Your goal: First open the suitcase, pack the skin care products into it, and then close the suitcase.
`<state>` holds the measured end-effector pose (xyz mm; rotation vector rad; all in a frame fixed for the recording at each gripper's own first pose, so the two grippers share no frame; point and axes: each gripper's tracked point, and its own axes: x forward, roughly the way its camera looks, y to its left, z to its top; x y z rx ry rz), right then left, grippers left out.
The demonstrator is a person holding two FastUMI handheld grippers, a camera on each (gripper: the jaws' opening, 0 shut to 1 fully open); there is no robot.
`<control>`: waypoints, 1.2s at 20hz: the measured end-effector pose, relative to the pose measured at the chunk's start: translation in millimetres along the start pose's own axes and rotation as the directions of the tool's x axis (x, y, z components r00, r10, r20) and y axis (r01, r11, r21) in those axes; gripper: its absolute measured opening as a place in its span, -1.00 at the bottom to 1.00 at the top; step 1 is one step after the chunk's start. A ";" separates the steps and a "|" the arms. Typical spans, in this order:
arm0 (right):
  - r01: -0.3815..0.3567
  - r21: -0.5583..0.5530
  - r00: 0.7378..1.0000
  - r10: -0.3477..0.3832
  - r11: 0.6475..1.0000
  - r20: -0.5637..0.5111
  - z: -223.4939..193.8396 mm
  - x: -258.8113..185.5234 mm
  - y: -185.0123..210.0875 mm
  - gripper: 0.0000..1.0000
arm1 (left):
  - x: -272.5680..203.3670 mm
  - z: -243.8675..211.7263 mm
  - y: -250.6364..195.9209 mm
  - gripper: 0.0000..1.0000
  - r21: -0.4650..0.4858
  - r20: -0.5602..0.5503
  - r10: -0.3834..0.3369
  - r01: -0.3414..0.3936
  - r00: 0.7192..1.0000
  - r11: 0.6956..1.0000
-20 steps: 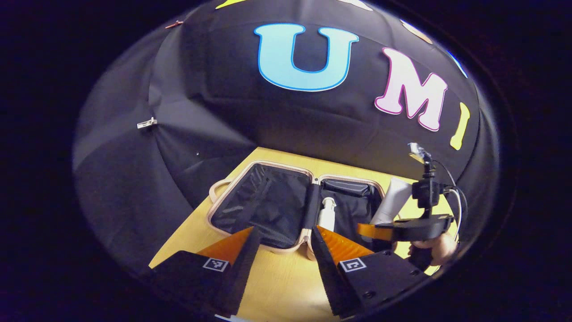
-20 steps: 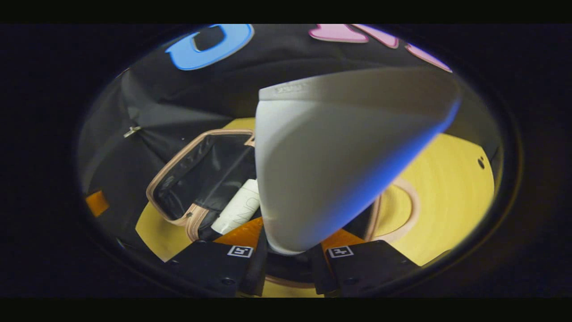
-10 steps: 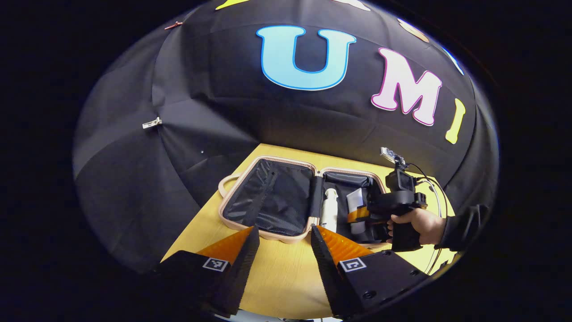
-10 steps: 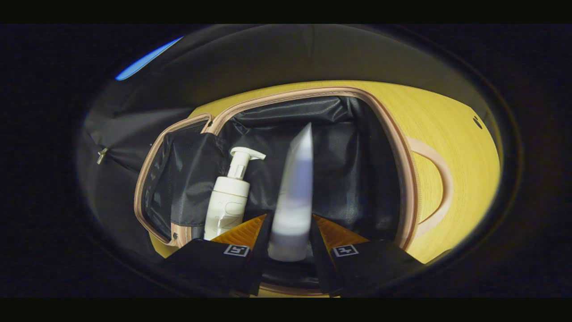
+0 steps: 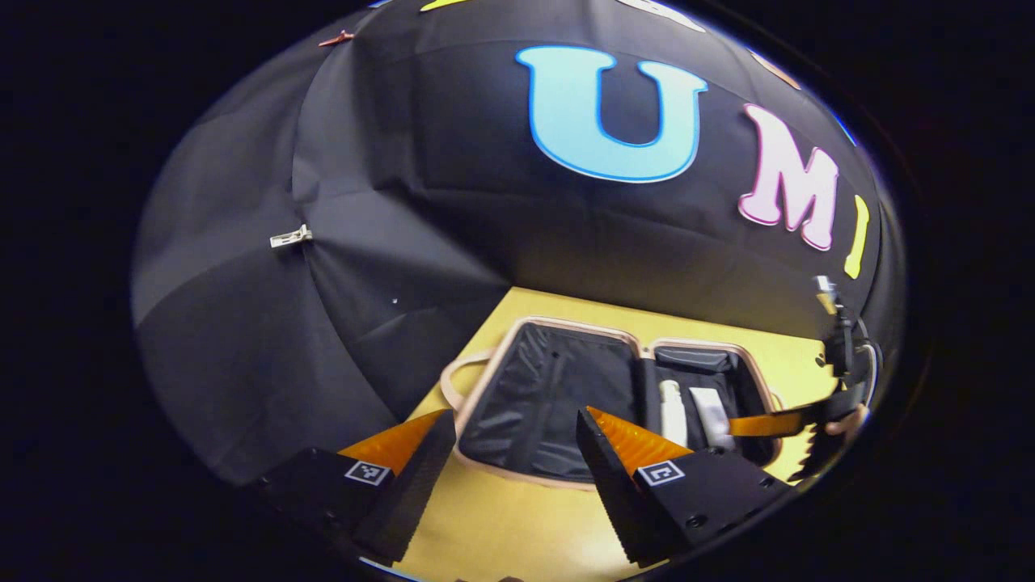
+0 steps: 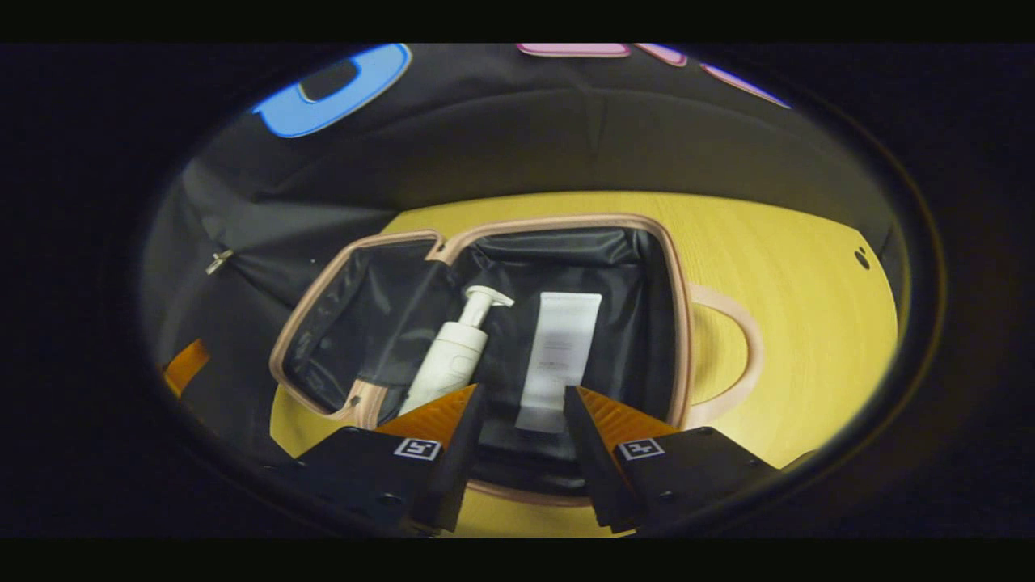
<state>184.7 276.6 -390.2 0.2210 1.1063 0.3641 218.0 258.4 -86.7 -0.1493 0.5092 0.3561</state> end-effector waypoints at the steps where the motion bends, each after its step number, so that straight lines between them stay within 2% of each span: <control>1: -0.018 -0.011 0.999 0.018 1.000 0.026 2.7 -12.4 3.9 0.28 | 17.4 1.5 17.4 0.90 -0.002 -0.003 0.016 -0.016 1.000 1.000; 3: -0.049 -0.028 0.996 0.051 0.998 0.069 6.2 -36.9 12.2 0.30 | 55.0 -2.5 57.8 0.83 0.036 -0.039 0.087 -0.085 0.995 0.996; 4: -0.054 -0.036 0.994 0.057 0.998 0.095 9.0 -48.6 11.8 0.31 | 74.2 -4.1 74.2 0.91 0.047 -0.067 0.110 -0.107 0.992 0.993; 9: -0.039 -0.028 0.972 0.045 0.999 0.232 21.2 -107.0 -6.9 0.30 | 160.1 -27.3 100.0 0.94 -0.009 -0.208 0.098 -0.102 0.973 0.995; 11: -0.002 -0.049 0.967 0.015 0.999 0.256 16.1 -125.7 -28.0 0.32 | 181.7 -32.9 106.0 0.93 0.038 -0.244 0.115 -0.108 0.963 0.993; 13: 0.017 -0.037 0.968 -0.007 0.999 0.252 6.1 -142.3 -44.5 0.34 | 196.0 -50.3 108.4 0.91 0.090 -0.327 0.124 -0.100 0.937 0.991; 14: 0.026 -0.026 0.968 -0.019 0.999 0.252 1.3 -147.9 -53.6 0.19 | 201.5 -53.1 109.4 0.89 0.106 -0.344 0.123 -0.091 0.931 0.990; 15: 0.039 -0.017 0.968 -0.033 0.999 0.251 -3.0 -154.0 -63.2 0.60 | 207.5 -54.0 108.7 0.87 0.109 -0.346 0.111 -0.078 0.931 0.991; 16: 0.055 -0.013 0.968 -0.050 0.998 0.248 -9.0 -159.7 -73.2 0.38 | 211.8 -53.5 106.7 0.79 0.114 -0.349 0.101 -0.064 0.932 0.991; 17: 0.076 -0.010 0.967 -0.071 0.997 0.246 -14.2 -162.3 -83.1 0.71 | 210.4 -56.3 106.4 0.75 0.114 -0.365 0.086 -0.047 0.927 0.992; 18: 0.089 0.001 0.966 -0.086 0.996 0.242 -19.2 -164.6 -90.7 0.62 | 210.7 -54.5 103.0 0.73 0.103 -0.370 0.061 -0.024 0.927 0.994; 19: 0.089 0.016 0.966 -0.091 0.996 0.241 -22.0 -169.2 -95.5 0.92 | 211.7 -55.0 102.6 0.70 0.102 -0.377 0.046 -0.008 0.925 0.995; 20: 0.094 0.029 0.967 -0.098 0.995 0.236 -25.7 -169.4 -100.3 0.92 | 213.0 -57.7 100.7 0.61 0.092 -0.388 0.028 0.009 0.921 0.996; 22: 0.111 0.048 0.967 -0.119 0.993 0.225 -32.1 -171.2 -112.1 0.96 | 214.1 -59.5 99.1 0.58 0.084 -0.400 0.018 0.018 0.916 0.996; 23: 0.115 0.054 0.967 -0.124 0.992 0.223 -33.8 -170.9 -115.4 0.76 | 213.9 -61.1 97.2 0.58 0.076 -0.404 0.009 0.024 0.915 0.997; 24: 0.118 0.053 0.967 -0.127 0.992 0.221 -35.7 -169.8 -117.2 0.95 | 214.6 -62.0 95.0 0.58 0.065 -0.408 -0.001 0.031 0.913 0.997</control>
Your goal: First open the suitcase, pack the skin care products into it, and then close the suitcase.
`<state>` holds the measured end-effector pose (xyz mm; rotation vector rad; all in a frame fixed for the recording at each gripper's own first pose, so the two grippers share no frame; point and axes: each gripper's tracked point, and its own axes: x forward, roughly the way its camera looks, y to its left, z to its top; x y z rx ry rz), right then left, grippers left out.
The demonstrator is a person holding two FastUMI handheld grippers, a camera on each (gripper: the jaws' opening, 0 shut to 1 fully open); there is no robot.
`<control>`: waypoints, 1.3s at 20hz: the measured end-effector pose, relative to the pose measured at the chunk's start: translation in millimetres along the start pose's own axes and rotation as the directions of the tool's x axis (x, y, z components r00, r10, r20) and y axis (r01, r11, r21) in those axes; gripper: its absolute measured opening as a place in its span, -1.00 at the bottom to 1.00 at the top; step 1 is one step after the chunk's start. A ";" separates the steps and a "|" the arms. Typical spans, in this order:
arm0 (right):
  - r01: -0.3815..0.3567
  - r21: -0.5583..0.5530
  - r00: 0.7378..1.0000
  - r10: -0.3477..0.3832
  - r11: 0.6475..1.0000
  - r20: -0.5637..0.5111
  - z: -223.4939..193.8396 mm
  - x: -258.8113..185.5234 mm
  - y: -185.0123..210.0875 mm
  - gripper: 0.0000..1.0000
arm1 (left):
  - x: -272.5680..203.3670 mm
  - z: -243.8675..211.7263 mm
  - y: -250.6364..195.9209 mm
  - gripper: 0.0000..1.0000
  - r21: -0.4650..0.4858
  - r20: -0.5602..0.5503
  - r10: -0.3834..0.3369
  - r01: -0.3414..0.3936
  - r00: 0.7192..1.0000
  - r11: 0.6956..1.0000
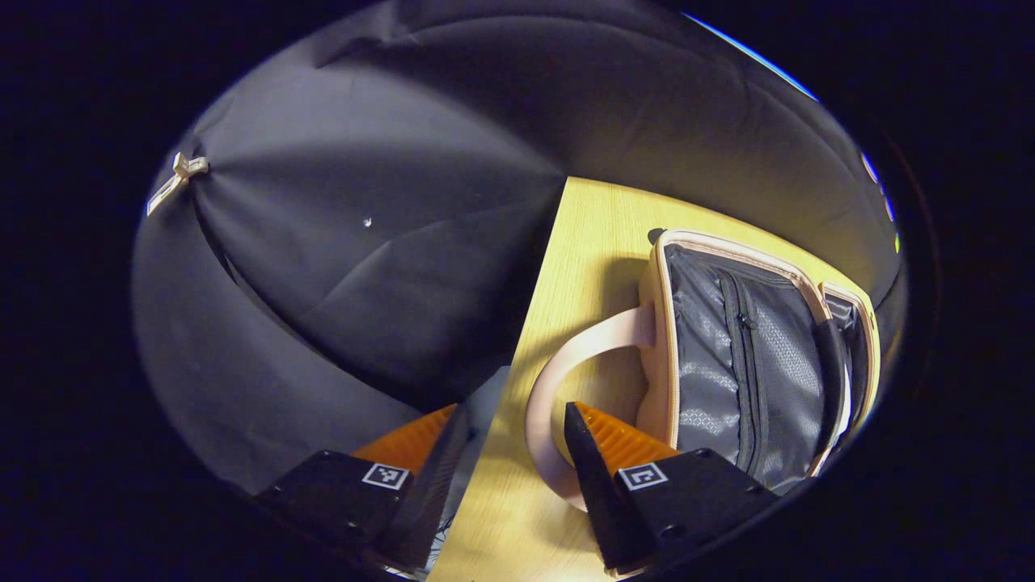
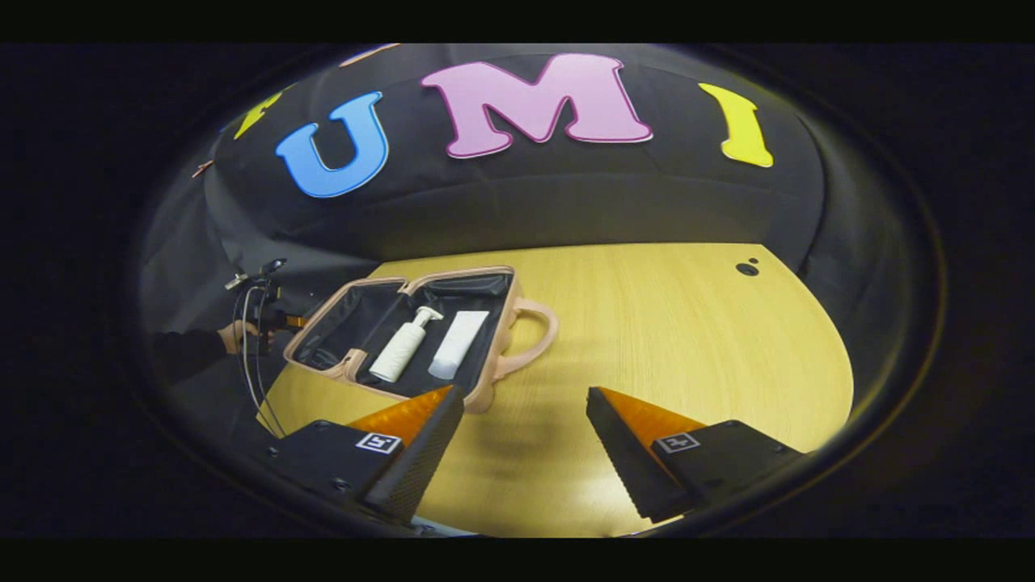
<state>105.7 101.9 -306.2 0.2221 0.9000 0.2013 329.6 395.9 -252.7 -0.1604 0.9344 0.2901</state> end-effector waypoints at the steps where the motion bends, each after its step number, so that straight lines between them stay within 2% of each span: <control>1: 0.004 -0.003 1.000 -0.004 1.000 -0.001 -1.2 0.9 -2.2 0.95 | 2.4 -0.9 -1.4 0.57 -0.010 -0.005 -0.015 0.015 1.000 1.000; 2: 0.006 -0.004 1.000 -0.006 1.000 -0.004 -2.1 0.0 -4.5 0.94 | 4.0 -2.4 -4.0 0.53 -0.026 -0.013 -0.033 0.033 0.999 0.999; 3: 0.008 -0.002 1.000 -0.008 1.000 -0.007 -3.0 0.0 -5.5 0.76 | 5.8 -4.4 -6.3 0.50 -0.051 -0.024 -0.059 0.058 0.998 0.997; 5: 0.010 0.002 1.000 -0.009 1.000 -0.005 -3.2 0.4 -6.9 0.77 | 7.2 -8.7 -14.7 0.34 -0.114 -0.047 -0.114 0.108 0.992 0.988; 6: 0.013 -0.001 1.000 -0.013 1.000 -0.005 -4.4 0.4 -9.0 0.77 | 7.2 -7.9 -17.2 0.01 -0.125 -0.040 -0.119 0.113 0.992 0.986; 7: 0.019 -0.006 1.000 -0.019 1.000 -0.002 -4.6 1.4 -11.3 0.94 | 10.7 -8.6 -18.0 -0.14 -0.130 -0.033 -0.111 0.106 0.993 0.986; 8: 0.029 -0.010 1.000 -0.029 1.000 -0.002 -5.7 1.4 -15.2 0.94 | 10.1 -8.7 -16.2 -0.41 -0.133 -0.032 -0.104 0.098 0.994 0.986; 9: 0.033 -0.008 0.999 -0.033 0.999 -0.001 -6.7 1.6 -17.4 0.94 | 7.9 -9.0 -15.4 -0.36 -0.133 -0.033 -0.097 0.092 0.995 0.987; 10: 0.038 -0.003 0.999 -0.038 0.999 0.003 -5.8 2.1 -19.0 0.94 | 6.0 -4.6 -14.2 -0.46 -0.139 -0.018 -0.086 0.083 0.996 0.987; 11: 0.046 0.003 0.999 -0.046 0.999 0.000 -6.6 2.1 -22.1 0.77 | 0.4 1.5 -15.5 -0.51 -0.157 0.018 -0.075 0.077 0.997 0.985; 12: 0.045 0.009 0.999 -0.045 0.999 0.001 -6.1 2.8 -23.6 0.94 | -8.0 16.3 -16.7 -0.63 -0.176 0.091 -0.071 0.086 0.993 0.981; 13: 0.050 0.008 0.999 -0.050 0.999 -0.001 -7.0 2.5 -25.7 0.77 | -19.5 24.2 -17.8 -0.69 -0.182 0.131 -0.068 0.091 0.989 0.979; 14: 0.050 0.003 0.999 -0.050 0.999 -0.005 -8.3 1.4 -28.6 0.95 | -29.7 26.7 -13.7 -0.80 -0.160 0.145 -0.045 0.068 0.988 0.985; 16: 0.056 -0.001 0.998 -0.056 0.998 -0.001 -5.5 -0.4 -32.2 0.95 | -47.1 35.4 -16.7 -0.94 -0.108 0.165 -0.048 0.066 0.985 0.992; 17: 0.056 0.003 0.998 -0.056 0.998 0.006 -4.1 -2.9 -32.3 0.95 | -54.5 42.4 -21.7 -0.85 -0.082 0.177 -0.047 0.062 0.983 0.995; 18: 0.057 0.006 0.998 -0.057 0.998 0.009 -3.5 -4.3 -33.3 0.76 | -67.9 51.6 -26.6 -0.87 -0.057 0.203 -0.048 0.060 0.978 0.997; 19: 0.056 0.005 0.998 -0.056 0.998 0.008 -3.1 -4.9 -33.1 0.95 | -82.8 60.3 -33.1 -0.87 -0.031 0.236 -0.054 0.063 0.970 0.998; 20: 0.058 -0.005 0.998 -0.058 0.998 0.010 -2.6 -5.1 -34.6 0.94 | -103.5 72.6 -41.0 -0.87 -0.001 0.280 -0.066 0.069 0.958 0.998; 21: 0.066 -0.019 0.998 -0.066 0.998 0.017 -0.3 -5.1 -38.3 0.76 | -132.0 84.3 -47.0 -0.87 0.025 0.315 -0.087 0.083 0.945 0.996; 23: 0.073 -0.023 0.996 -0.072 0.997 0.042 8.4 -7.1 -42.2 0.76 | -196.5 113.6 -67.4 -0.87 0.073 0.387 -0.144 0.125 0.911 0.989; 24: 0.074 -0.016 0.996 -0.073 0.997 0.049 12.5 -7.4 -43.7 0.95 | -225.8 126.6 -86.9 -0.88 0.091 0.411 -0.186 0.163 0.892 0.982; 25: 0.073 -0.008 0.996 -0.072 0.997 0.056 16.2 -9.2 -45.5 0.77 | -254.9 137.8 -107.2 -0.87 0.118 0.432 -0.229 0.197 0.873 0.973; 26: 0.075 -0.003 0.995 -0.075 0.997 0.063 19.7 -9.6 -47.8 0.77 | -278.0 144.1 -129.9 -0.88 0.151 0.437 -0.265 0.220 0.860 0.964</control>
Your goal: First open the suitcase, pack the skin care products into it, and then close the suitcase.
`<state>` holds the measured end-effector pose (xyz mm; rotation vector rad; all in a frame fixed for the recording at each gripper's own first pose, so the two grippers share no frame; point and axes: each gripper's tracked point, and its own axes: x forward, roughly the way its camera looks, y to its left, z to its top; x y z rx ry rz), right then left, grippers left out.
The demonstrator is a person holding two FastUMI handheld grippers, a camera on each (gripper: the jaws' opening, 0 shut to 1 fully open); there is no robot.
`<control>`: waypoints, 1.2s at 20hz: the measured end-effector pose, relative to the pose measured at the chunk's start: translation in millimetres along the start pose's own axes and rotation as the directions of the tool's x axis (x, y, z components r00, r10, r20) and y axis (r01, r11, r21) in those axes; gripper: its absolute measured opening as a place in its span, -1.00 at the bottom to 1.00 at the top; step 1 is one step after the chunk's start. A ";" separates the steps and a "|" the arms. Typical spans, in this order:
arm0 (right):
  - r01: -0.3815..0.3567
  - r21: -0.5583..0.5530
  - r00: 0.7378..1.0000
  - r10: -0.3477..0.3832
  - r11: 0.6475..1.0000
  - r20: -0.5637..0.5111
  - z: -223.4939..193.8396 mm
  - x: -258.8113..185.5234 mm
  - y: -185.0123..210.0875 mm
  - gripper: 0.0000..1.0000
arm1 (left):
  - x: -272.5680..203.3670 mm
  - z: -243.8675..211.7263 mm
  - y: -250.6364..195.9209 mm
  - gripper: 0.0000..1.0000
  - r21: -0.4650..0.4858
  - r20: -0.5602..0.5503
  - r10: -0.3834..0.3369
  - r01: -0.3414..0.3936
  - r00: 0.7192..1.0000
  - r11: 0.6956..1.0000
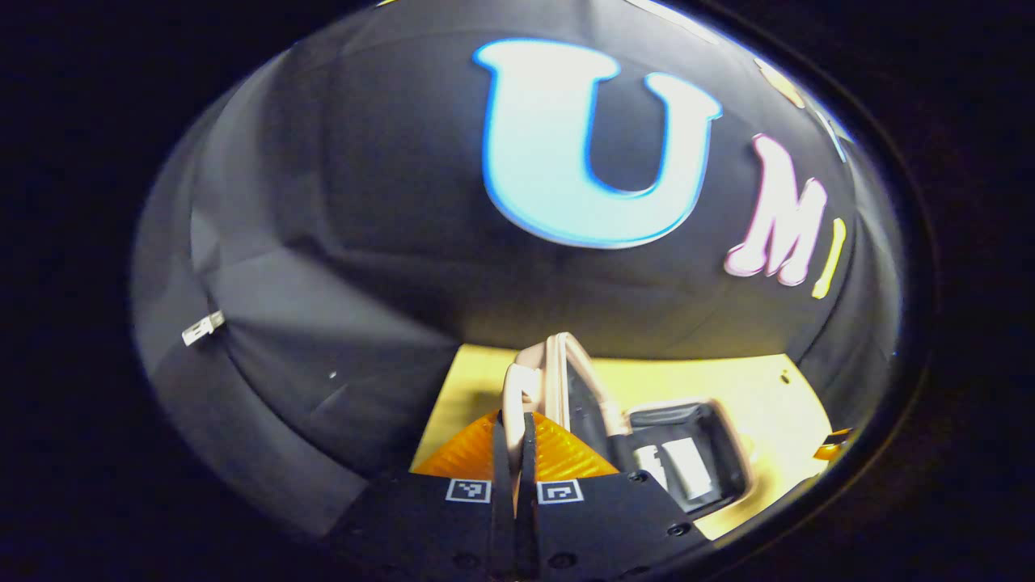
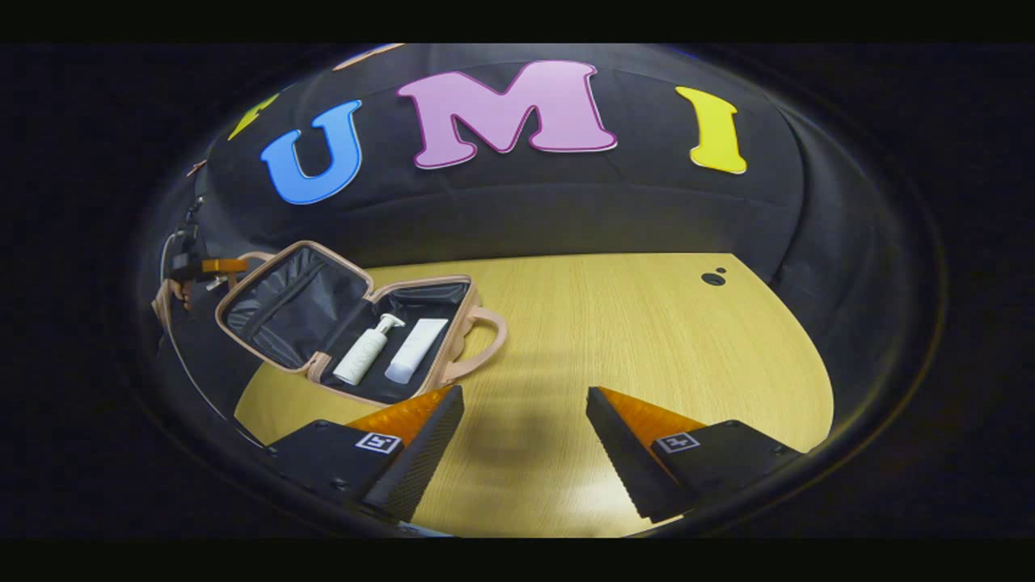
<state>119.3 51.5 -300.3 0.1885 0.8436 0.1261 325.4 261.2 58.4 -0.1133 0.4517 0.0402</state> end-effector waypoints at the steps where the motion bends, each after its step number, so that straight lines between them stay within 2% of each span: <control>1: 0.004 0.003 1.000 -0.004 1.000 0.008 2.8 0.0 -2.0 0.77 | -8.4 9.5 -32.5 -0.88 0.024 0.005 -0.033 0.032 0.999 0.999; 2: 0.012 0.004 1.000 -0.012 1.000 0.016 6.4 -1.9 -6.3 0.77 | -10.8 14.1 -61.0 -0.87 0.053 0.008 -0.052 0.052 0.999 0.997; 3: 0.015 0.005 1.000 -0.015 1.000 0.027 10.3 -5.0 -10.1 0.95 | -12.8 16.4 -92.6 -0.87 0.071 0.020 -0.069 0.068 0.997 0.995; 8: 0.031 0.030 0.997 -0.034 0.999 0.073 33.7 -15.8 -38.3 0.95 | -3.8 -7.5 -233.2 -0.87 0.051 0.055 -0.194 0.191 0.979 0.980; 11: 0.037 0.055 0.996 -0.042 0.998 0.079 44.0 -13.9 -59.6 0.95 | 12.1 -39.9 -308.2 -0.87 -0.055 0.011 -0.272 0.272 0.962 0.961; 13: 0.044 0.066 0.995 -0.050 0.997 0.089 53.3 -10.6 -78.2 0.94 | 31.9 -70.0 -346.0 -0.87 -0.090 -0.021 -0.290 0.287 0.957 0.954; 18: 0.065 0.142 0.996 -0.072 0.988 0.044 58.9 17.0 -117.9 0.94 | 81.9 -152.8 -402.6 -0.88 -0.120 -0.129 -0.290 0.275 0.948 0.954; 22: 0.051 0.158 0.998 -0.055 0.986 0.020 56.7 28.7 -131.5 0.95 | 102.1 -196.9 -403.7 -0.87 -0.179 -0.174 -0.272 0.241 0.947 0.954; 24: 0.050 0.147 0.998 -0.056 0.988 0.036 58.3 26.8 -133.5 0.95 | 102.0 -200.8 -400.5 -0.79 -0.150 -0.182 -0.255 0.230 0.949 0.962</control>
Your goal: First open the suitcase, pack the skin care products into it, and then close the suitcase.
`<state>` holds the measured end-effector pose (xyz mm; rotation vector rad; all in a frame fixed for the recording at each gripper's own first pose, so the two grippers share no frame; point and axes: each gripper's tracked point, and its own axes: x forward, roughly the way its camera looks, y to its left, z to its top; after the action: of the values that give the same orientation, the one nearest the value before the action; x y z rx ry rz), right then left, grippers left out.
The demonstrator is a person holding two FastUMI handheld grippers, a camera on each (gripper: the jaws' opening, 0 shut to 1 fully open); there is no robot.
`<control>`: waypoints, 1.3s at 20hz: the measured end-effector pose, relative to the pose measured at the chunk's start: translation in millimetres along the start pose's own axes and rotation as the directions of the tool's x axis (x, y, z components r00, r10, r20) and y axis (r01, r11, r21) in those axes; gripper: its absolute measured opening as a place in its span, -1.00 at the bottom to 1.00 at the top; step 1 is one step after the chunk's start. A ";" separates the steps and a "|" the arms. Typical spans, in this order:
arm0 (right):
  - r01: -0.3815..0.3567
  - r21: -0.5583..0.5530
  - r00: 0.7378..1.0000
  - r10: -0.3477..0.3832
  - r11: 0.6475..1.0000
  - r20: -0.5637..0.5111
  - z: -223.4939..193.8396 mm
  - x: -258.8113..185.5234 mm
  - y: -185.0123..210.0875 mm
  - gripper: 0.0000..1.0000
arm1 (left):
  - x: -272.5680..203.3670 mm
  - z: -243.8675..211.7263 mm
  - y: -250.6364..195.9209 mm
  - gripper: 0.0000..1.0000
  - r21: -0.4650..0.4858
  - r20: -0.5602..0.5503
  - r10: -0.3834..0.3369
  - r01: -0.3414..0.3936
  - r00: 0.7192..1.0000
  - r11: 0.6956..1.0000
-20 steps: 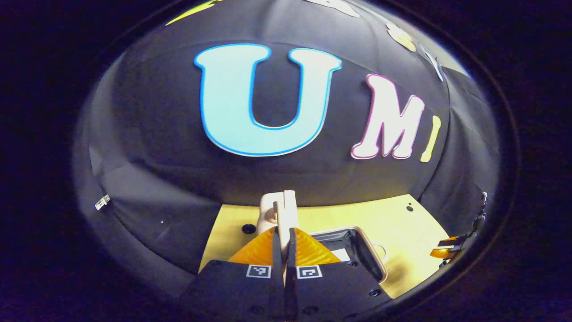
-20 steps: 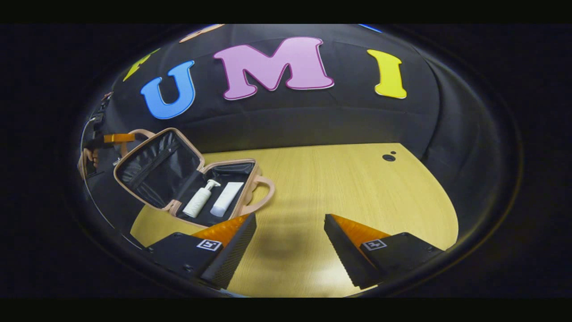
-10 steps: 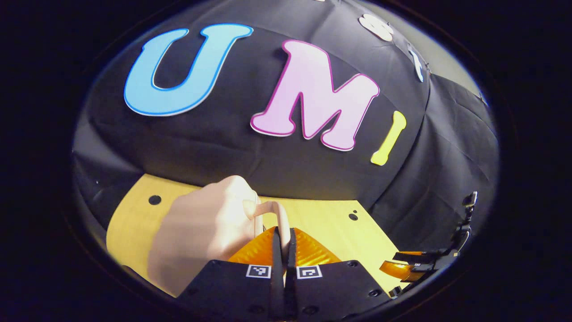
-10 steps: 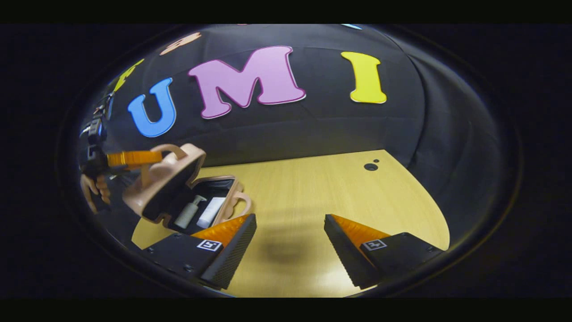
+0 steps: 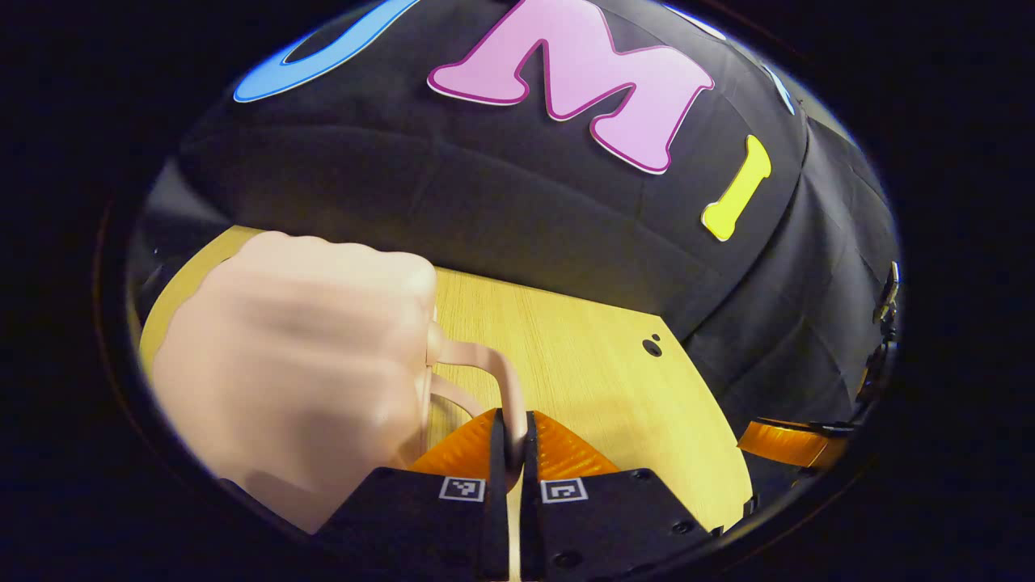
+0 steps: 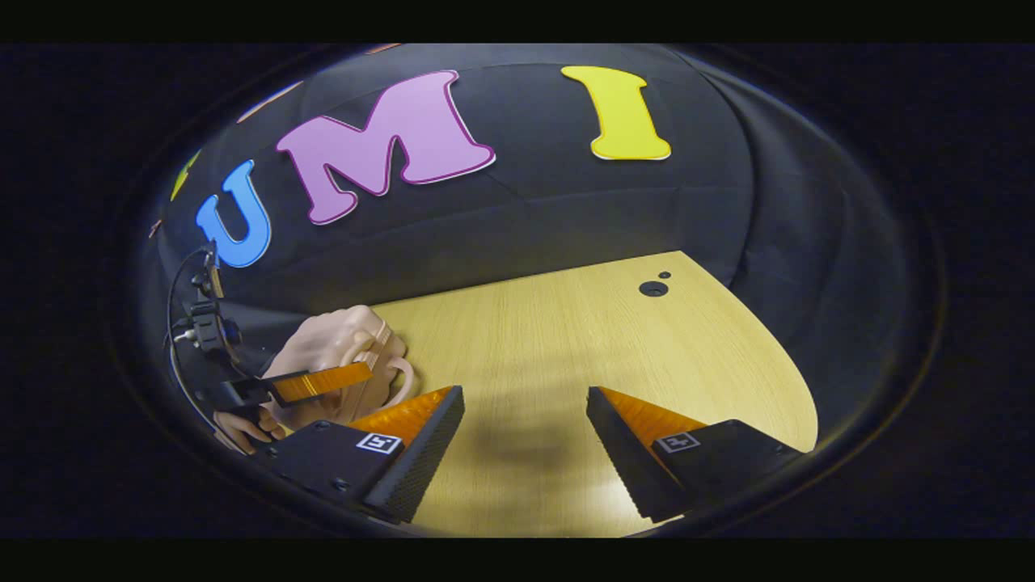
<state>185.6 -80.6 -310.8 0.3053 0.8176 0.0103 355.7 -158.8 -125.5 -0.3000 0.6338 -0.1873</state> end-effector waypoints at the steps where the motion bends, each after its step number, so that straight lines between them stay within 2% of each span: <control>1: -0.001 -0.012 1.000 0.001 1.000 0.010 1.8 -2.5 0.9 0.95 | -4.4 3.2 -3.2 -0.72 0.007 0.012 -0.017 0.017 1.000 1.000; 2: -0.004 -0.022 1.000 0.005 1.000 0.017 2.5 -4.9 2.8 0.94 | -12.6 10.8 -8.3 -0.52 0.011 0.036 -0.027 0.027 0.999 1.000; 3: -0.009 -0.028 1.000 0.010 1.000 0.027 4.5 -9.4 6.5 0.95 | -24.8 22.4 -15.8 -0.48 0.015 0.069 -0.040 0.039 0.997 0.999; 4: -0.009 -0.031 0.999 0.010 0.999 0.039 7.1 -16.0 9.7 0.94 | -38.4 32.9 -25.8 -0.29 0.021 0.101 -0.049 0.047 0.994 0.999; 6: -0.011 -0.030 0.997 0.013 0.999 0.080 15.5 -34.6 19.4 0.94 | -70.2 46.1 -37.2 0.70 0.028 0.169 -0.064 0.060 0.984 0.998; 8: -0.014 -0.041 0.992 0.019 0.999 0.124 24.2 -61.2 32.4 0.94 | -108.6 58.0 -42.4 0.92 0.012 0.231 -0.054 0.053 0.971 0.999; 10: -0.013 -0.066 0.983 0.025 0.998 0.182 33.1 -90.7 44.9 0.94 | -154.5 70.4 -33.4 0.93 0.014 0.300 -0.021 0.017 0.954 1.000; 12: -0.010 -0.085 0.973 0.029 0.996 0.230 36.0 -119.5 55.5 0.94 | -192.3 81.4 -25.7 0.94 0.047 0.361 0.031 -0.051 0.932 0.998; 15: -0.019 -0.066 0.960 0.036 0.998 0.279 34.4 -156.6 70.9 0.94 | -233.0 76.2 -11.2 0.92 0.111 0.400 0.083 -0.138 0.913 0.984; 23: -0.021 -0.071 0.924 0.047 0.997 0.380 33.9 -227.8 86.2 0.94 | -319.9 78.9 -9.4 0.93 0.162 0.500 0.080 -0.184 0.862 0.969; 26: -0.017 -0.084 0.913 0.050 0.996 0.405 36.5 -241.7 93.2 0.94 | -334.2 78.9 -14.1 0.92 0.189 0.511 0.068 -0.190 0.857 0.963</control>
<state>56.0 -31.6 -88.8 0.2355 0.3946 0.0104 138.1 -67.3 124.2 -0.0669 0.1069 -0.0456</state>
